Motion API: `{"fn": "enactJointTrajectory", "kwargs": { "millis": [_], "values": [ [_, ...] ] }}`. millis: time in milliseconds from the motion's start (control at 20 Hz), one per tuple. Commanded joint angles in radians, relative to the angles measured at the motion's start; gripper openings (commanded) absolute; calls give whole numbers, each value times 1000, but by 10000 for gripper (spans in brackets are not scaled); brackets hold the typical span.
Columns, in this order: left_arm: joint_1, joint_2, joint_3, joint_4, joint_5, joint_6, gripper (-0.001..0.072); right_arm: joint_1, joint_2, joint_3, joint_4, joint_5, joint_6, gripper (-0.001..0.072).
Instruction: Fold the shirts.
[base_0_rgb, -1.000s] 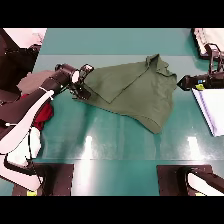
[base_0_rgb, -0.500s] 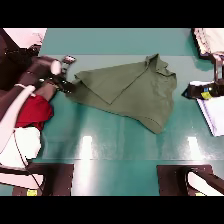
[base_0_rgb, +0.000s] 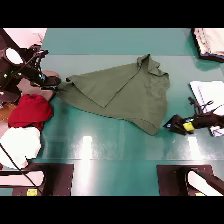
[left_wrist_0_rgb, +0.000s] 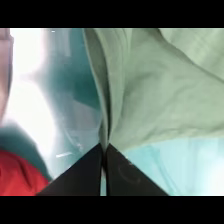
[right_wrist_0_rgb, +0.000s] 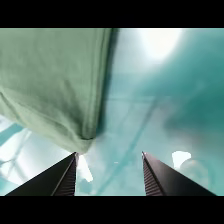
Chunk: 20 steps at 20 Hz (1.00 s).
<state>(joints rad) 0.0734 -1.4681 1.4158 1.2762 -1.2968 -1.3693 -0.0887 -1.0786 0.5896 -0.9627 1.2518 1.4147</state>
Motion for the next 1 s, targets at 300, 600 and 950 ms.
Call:
{"fn": "enactJointTrajectory", "kwargs": {
  "millis": [300,600,950],
  "values": [
    [14,3,0,-54,-20,16,22,197,-68,-68,181,-197,-3,423],
    [14,52,6,-61,-26,16,21,226,2,123,72,-228,1,24],
    [14,281,195,-178,22,11,22,74,195,612,-60,-220,55,24]
  ]
}}
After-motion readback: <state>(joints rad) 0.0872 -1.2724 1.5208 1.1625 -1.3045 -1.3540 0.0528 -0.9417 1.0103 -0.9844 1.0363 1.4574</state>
